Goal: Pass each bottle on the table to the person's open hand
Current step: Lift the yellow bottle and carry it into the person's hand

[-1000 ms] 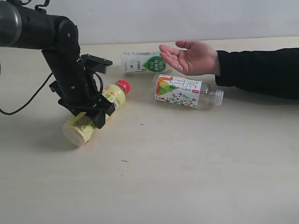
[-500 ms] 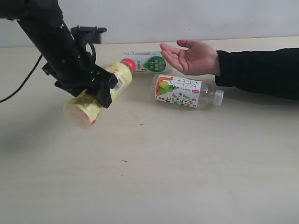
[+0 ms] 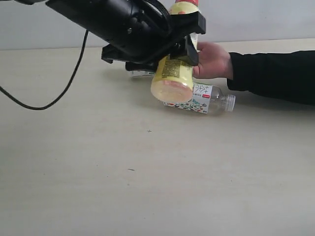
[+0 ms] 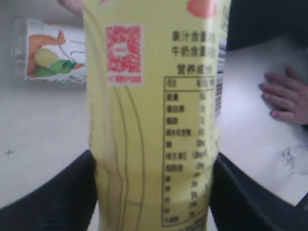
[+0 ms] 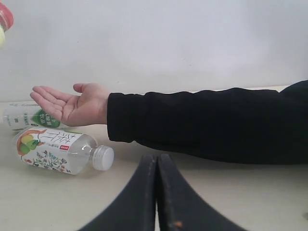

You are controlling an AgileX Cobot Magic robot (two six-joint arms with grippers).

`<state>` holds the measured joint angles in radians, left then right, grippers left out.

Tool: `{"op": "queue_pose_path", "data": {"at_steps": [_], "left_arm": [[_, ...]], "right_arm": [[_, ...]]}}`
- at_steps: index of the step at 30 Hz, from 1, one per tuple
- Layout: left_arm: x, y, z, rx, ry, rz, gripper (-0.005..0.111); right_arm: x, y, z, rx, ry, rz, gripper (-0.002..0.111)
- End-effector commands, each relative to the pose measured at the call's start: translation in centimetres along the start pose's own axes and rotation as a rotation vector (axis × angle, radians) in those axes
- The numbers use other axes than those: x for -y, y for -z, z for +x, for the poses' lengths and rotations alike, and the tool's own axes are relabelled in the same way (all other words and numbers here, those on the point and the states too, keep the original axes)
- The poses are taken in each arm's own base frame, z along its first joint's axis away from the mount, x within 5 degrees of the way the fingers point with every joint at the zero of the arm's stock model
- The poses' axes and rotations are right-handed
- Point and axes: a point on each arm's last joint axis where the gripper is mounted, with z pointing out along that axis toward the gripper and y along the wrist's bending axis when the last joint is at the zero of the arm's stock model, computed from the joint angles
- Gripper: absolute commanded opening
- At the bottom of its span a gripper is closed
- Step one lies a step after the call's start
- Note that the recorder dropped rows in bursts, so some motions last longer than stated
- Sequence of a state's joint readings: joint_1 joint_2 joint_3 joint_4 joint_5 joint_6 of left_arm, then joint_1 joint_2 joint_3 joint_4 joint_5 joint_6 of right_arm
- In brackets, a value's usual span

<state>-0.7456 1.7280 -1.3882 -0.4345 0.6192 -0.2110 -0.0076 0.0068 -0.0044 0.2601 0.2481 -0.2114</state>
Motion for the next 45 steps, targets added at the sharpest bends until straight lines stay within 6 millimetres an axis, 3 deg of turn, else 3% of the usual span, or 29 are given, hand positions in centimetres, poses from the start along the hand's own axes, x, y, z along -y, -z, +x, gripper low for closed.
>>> {"op": "queue_pose_path", "data": {"at_steps": [1, 9, 14, 23, 28, 33, 38, 40, 45], "left_arm": [[1.0, -1.6, -1.7, 0.081, 0.074, 0.035, 0.0], [1.7, -5.7, -4.7, 0.179, 0.21, 0.118, 0.0], [0.9, -8.6, -5.9, 0.309, 0.331, 0.168, 0.0], [-2.0, -12.9, -6.2, 0.472, 0.389, 0.133, 0.0], [-2.6, -14.8, -6.9, 0.456, 0.382, 0.128, 0.0], [-3.8, -16.8, -6.4, 0.441, 0.43, 0.109, 0.0], [-4.7, -17.5, -6.2, 0.431, 0.507, 0.107, 0.0], [-4.9, -17.6, -6.2, 0.428, 0.508, 0.104, 0.005], [-4.9, -17.6, -6.2, 0.421, 0.511, 0.102, 0.045]], "right_arm": [[0.0, 0.0, 0.1, 0.005, 0.001, -0.002, 0.0], [0.0, 0.0, 0.1, 0.005, 0.001, -0.002, 0.0], [0.0, 0.0, 0.1, 0.005, -0.001, -0.002, 0.0], [0.0, 0.0, 0.1, 0.005, -0.001, -0.002, 0.0], [0.0, 0.0, 0.1, 0.005, -0.001, -0.002, 0.0], [0.0, 0.0, 0.1, 0.005, -0.001, -0.002, 0.0], [0.0, 0.0, 0.1, 0.005, -0.001, -0.002, 0.0], [0.0, 0.0, 0.1, 0.005, -0.001, -0.002, 0.0], [0.0, 0.0, 0.1, 0.005, -0.001, -0.002, 0.0]]}}
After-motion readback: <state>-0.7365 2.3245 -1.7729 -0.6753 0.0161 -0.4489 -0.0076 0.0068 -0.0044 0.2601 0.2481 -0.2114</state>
